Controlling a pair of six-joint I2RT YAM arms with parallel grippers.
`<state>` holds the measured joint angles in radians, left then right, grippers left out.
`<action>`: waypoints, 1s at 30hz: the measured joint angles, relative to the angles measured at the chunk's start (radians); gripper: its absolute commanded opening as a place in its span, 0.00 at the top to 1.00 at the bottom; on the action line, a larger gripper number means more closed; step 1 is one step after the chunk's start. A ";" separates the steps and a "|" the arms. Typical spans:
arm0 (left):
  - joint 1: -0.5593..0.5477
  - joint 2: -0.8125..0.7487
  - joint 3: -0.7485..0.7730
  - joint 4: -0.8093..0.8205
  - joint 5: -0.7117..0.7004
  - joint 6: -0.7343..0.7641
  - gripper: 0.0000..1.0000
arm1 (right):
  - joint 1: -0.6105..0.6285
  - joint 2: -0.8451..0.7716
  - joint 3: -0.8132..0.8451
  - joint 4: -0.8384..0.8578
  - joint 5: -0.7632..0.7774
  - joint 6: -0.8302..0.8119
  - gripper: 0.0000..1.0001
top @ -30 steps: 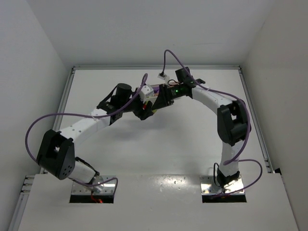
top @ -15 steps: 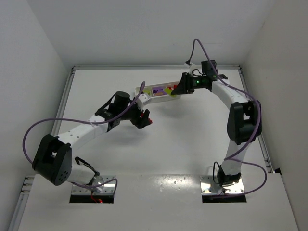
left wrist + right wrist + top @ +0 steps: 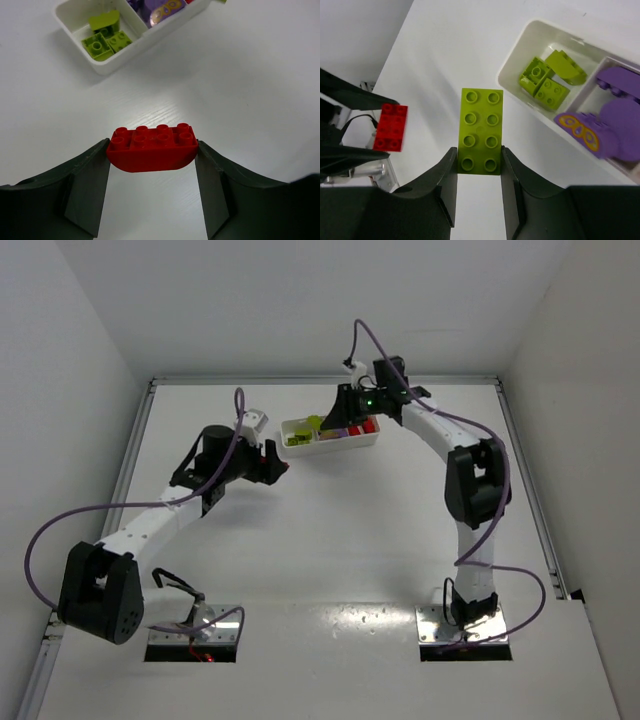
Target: Sort the legos into containers by color
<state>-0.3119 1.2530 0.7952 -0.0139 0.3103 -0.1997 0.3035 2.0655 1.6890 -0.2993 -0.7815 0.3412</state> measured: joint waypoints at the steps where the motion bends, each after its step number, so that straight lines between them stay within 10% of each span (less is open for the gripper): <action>1: 0.008 0.000 0.003 0.001 -0.003 -0.013 1.00 | 0.017 0.027 0.017 0.005 0.017 0.007 1.00; 24: 0.067 0.039 0.080 0.015 -0.018 -0.079 1.00 | 0.129 0.306 0.248 0.031 0.180 0.064 0.97; 30: 0.067 0.060 0.081 0.038 -0.016 -0.095 1.00 | 0.135 0.340 0.253 0.037 0.187 0.067 0.66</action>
<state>-0.2451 1.3128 0.8764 0.0238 0.2939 -0.2951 0.4389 2.4058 1.9423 -0.2619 -0.5949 0.4080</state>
